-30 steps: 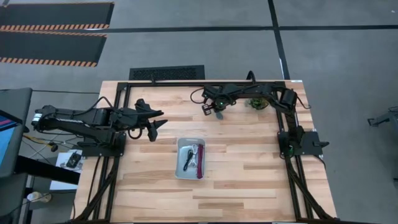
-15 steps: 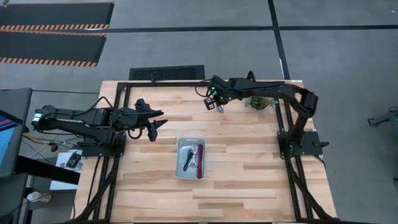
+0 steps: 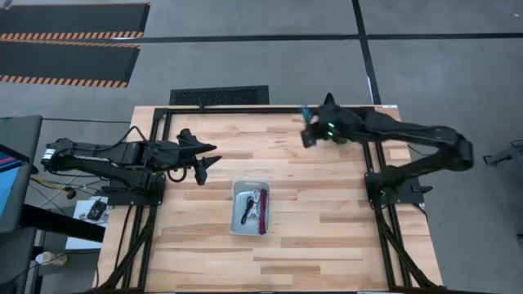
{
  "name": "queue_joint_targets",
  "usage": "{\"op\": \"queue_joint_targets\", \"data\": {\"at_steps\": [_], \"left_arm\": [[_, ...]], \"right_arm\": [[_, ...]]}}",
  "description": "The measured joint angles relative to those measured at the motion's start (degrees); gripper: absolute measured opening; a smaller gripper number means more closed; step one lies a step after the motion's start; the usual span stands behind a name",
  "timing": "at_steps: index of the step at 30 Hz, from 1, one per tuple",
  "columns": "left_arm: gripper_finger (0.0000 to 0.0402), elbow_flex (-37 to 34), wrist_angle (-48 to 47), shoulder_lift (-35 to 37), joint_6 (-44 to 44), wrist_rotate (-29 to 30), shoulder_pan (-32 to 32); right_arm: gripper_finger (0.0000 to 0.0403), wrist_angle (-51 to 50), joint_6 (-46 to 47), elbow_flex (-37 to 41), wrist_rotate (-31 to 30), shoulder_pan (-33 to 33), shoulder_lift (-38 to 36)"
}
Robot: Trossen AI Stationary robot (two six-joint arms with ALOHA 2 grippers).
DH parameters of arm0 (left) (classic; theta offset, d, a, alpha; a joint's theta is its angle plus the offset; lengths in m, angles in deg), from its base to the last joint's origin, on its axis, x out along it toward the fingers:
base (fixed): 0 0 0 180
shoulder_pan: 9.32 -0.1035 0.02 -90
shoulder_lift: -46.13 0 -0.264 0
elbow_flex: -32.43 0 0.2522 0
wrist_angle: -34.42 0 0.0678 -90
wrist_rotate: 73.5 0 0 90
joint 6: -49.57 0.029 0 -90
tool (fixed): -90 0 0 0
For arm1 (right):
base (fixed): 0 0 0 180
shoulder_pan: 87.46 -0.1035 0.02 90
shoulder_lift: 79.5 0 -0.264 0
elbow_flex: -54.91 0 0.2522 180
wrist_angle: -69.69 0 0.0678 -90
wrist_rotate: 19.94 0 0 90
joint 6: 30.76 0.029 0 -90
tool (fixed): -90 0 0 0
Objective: Pick and place USB-C Cables
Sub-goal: Put the blue charger cable into the gray bin
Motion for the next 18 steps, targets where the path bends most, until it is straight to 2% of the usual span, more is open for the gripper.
{"op": "queue_joint_targets", "data": {"at_steps": [5, 9, 15, 18], "left_arm": [[0.0179, 0.0, 1.4, 0.0, 0.9, 0.0, 0.0], [0.0179, 0.0, 1.4, 0.0, 0.9, -0.1, 0.0], [0.0179, 0.0, 1.8, 0.0, 0.9, -0.4, 0.2], [0.0179, 0.0, 2.7, 0.0, 1.8, -0.4, 1.0]], "right_arm": [[0.0002, 2.9, 3.8, 7.7, -5.5, -7.4, -9.0], [0.0002, 8.4, 5.3, 13.6, -10.3, -14.0, -12.5], [0.0002, 23.5, 3.1, 21.3, -19.0, -22.0, -10.8], [0.0002, 35.0, 1.1, 25.1, -19.0, -23.1, -8.0]]}}
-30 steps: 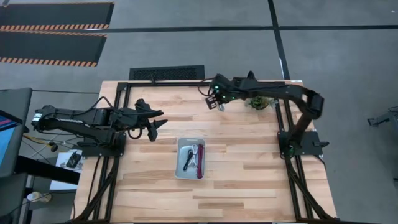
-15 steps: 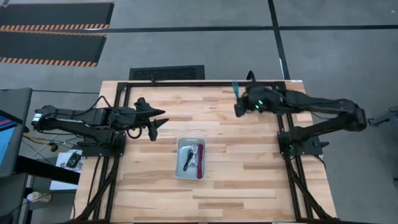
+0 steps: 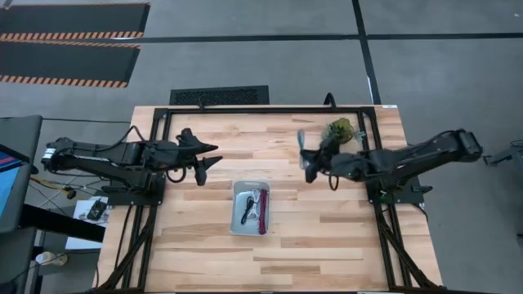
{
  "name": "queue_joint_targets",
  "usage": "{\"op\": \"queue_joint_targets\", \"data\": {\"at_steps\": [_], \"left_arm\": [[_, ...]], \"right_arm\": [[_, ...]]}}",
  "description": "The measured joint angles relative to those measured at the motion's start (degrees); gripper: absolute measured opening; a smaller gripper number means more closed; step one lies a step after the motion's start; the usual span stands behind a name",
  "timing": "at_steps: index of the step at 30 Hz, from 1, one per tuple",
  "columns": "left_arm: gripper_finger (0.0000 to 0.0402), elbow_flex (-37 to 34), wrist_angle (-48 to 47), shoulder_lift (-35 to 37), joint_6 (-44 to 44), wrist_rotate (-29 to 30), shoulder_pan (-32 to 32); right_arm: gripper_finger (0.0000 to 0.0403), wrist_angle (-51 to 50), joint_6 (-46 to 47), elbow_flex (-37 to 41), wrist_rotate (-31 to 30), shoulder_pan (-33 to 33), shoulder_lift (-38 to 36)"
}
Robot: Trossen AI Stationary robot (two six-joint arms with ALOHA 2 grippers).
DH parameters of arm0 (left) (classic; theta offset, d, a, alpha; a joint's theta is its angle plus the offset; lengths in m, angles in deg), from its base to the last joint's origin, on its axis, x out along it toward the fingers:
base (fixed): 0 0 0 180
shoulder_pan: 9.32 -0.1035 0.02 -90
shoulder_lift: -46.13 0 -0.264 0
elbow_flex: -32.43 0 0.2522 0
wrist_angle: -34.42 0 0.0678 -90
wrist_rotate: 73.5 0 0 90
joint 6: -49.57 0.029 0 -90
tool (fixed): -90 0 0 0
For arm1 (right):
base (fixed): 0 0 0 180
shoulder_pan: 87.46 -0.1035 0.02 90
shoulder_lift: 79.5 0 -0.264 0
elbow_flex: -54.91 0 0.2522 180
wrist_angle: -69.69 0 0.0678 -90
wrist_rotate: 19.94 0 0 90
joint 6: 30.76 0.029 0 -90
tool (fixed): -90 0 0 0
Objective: Pick and place USB-C Cables
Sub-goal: Put the blue charger cable into the gray bin
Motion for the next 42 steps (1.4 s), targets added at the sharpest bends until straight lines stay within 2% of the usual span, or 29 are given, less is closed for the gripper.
{"op": "queue_joint_targets", "data": {"at_steps": [6, 11, 14, 19, 22, 29, 34, 38, 42], "left_arm": [[0.0179, -0.1, 2.5, 0.0, 1.8, 0.1, 1.9], [0.0179, -5.8, 13.3, 0.2, 2.5, 0.1, 3.0], [0.0179, -10.0, 21.3, 0.2, 4.1, 0.1, 3.1], [0.0179, -17.7, 38.6, -0.7, 6.3, -2.9, 3.1], [0.0179, -20.6, 45.7, -1.9, 6.9, -4.2, 3.0], [0.0189, -21.3, 51.3, -6.7, 8.3, -5.7, 3.0], [0.0233, -21.3, 54.7, -10.2, 7.5, -7.3, 2.4], [0.0271, -21.3, 62.1, -13.0, 7.7, -9.5, 2.3], [0.0282, -21.3, 67.2, -15.6, 7.1, -10.6, 1.8]], "right_arm": [[0.0002, 25.9, -7.4, 3.3, 6.6, 0.5, 9.5], [0.0001, 43.7, -13.5, 3.3, 13.7, 2.2, 17.4], [0.0001, 50.3, -14.0, 2.9, 18.2, 3.7, 20.9], [0.0001, 49.5, -14.7, -1.5, 21.8, 5.0, 26.5], [0.0001, 49.7, -16.4, -5.2, 24.3, 5.0, 29.6], [0.0001, 49.9, -20.3, -12.0, 27.7, 5.0, 34.4], [0.0001, 49.9, -21.7, -13.7, 28.9, 5.0, 35.4], [0.0001, 50.2, -21.8, -13.8, 29.8, 5.0, 36.0], [0.0001, 51.7, -22.1, -13.9, 30.5, 4.9, 37.0]]}}
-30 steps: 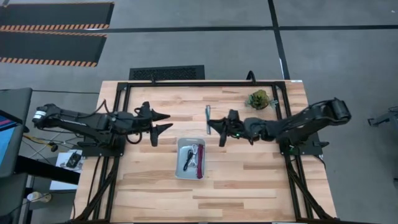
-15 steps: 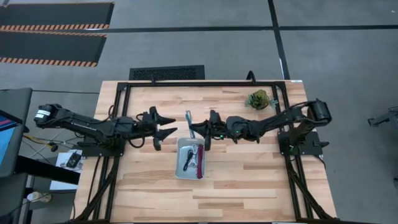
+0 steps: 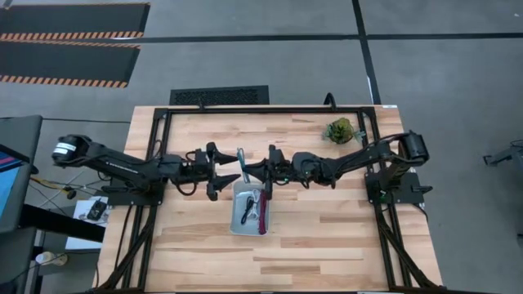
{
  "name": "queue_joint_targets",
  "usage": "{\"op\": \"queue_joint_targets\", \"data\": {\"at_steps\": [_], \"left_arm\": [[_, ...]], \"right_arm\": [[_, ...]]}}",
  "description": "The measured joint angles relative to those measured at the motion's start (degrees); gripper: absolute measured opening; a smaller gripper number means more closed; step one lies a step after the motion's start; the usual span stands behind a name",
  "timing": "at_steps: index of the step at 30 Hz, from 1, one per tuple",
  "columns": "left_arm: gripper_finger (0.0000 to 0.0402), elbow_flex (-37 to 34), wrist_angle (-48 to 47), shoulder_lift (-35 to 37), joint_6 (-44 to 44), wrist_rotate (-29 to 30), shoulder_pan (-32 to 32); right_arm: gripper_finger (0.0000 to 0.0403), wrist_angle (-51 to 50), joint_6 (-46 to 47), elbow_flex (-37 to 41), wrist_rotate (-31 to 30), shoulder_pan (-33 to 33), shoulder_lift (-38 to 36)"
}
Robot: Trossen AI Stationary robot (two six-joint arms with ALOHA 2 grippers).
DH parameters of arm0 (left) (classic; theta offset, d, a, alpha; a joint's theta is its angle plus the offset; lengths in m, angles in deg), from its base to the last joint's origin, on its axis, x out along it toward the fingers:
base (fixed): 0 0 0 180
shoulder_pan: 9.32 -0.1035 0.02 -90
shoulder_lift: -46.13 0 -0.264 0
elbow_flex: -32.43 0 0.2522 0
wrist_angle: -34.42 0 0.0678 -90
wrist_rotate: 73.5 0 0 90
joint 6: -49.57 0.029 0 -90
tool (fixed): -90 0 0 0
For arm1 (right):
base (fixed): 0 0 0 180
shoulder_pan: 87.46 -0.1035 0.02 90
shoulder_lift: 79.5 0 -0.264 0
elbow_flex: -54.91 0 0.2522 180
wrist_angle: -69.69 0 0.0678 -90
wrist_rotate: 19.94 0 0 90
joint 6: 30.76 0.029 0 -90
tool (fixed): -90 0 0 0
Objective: Pick and place USB-C Cables
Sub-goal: Put the blue charger cable into the gray bin
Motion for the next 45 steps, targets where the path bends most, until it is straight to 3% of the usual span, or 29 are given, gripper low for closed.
{"op": "queue_joint_targets", "data": {"at_steps": [21, 29, 40, 45], "left_arm": [[0.0271, 0.0, 4.9, -4.1, -3.9, -2.2, -2.5], [0.0187, 0.0, 4.8, -4.1, -4.5, -3.1, -2.6], [0.0020, 0.0, 4.8, -4.1, -3.6, -5.1, -2.6], [0.0012, 0.0, 4.7, -4.0, -3.0, -5.6, -2.6]], "right_arm": [[0.0002, 1.7, -1.0, 0.0, 2.3, -0.9, 0.7], [0.0003, 1.7, -1.0, 0.0, 2.3, -1.0, 0.7], [0.0013, 1.2, -0.6, 0.1, 2.1, -1.0, 0.7], [0.0051, 1.1, -0.6, 0.1, 2.1, -1.0, 0.7]]}}
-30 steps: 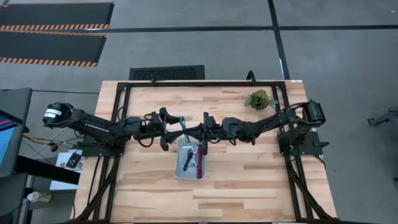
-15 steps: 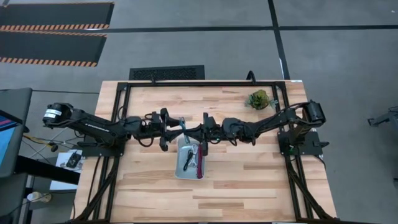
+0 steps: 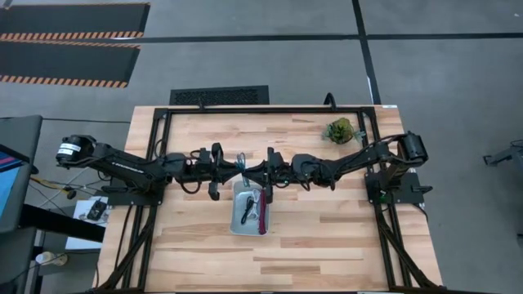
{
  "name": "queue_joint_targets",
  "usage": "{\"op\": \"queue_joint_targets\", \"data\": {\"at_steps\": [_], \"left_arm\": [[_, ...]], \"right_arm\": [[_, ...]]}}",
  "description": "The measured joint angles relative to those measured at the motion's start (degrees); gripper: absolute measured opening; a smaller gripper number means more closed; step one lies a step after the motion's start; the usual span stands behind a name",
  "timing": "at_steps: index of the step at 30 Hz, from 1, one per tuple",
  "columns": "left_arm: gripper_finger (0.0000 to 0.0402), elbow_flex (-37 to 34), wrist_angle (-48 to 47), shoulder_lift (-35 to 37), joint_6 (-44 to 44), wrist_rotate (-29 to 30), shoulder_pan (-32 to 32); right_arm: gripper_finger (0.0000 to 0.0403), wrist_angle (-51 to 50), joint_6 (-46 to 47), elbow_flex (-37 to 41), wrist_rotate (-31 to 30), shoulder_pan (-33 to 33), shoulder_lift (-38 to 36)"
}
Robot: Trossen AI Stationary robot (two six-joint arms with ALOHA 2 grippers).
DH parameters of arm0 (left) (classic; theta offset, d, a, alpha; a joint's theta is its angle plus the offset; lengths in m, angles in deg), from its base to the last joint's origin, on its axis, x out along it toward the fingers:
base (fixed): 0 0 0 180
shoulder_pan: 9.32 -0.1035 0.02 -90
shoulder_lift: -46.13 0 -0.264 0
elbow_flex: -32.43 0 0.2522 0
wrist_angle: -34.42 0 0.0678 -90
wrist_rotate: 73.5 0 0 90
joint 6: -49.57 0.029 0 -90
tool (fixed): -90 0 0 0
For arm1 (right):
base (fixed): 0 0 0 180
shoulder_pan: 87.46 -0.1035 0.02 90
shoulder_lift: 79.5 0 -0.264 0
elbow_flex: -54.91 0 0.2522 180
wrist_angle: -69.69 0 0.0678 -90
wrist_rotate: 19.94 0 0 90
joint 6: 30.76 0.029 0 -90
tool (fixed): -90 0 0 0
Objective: Pick and place USB-C Cables
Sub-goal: Put the blue charger cable into the gray bin
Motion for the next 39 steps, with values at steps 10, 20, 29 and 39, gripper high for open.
{"op": "queue_joint_targets", "data": {"at_steps": [10, 20, 29, 39], "left_arm": [[0.0000, 0.0, -2.6, 0.3, 3.7, 1.2, 0.0], [0.0000, 6.1, -24.5, 4.4, 15.8, 1.6, 0.5], [0.0000, 15.1, -50.2, 2.9, 39.8, 3.9, 10.0], [0.0000, 15.1, -51.4, -5.2, 65.4, 8.3, 18.2]], "right_arm": [[0.0173, -10.1, -3.5, 0.0, 0.3, -0.9, -3.3], [0.0223, -32.7, -3.4, 0.0, 0.5, -1.4, -17.8], [0.0210, -51.3, -3.4, 0.0, -1.7, -3.0, -32.3], [0.0205, -54.1, -3.0, 0.0, -1.9, -5.2, -38.1]]}}
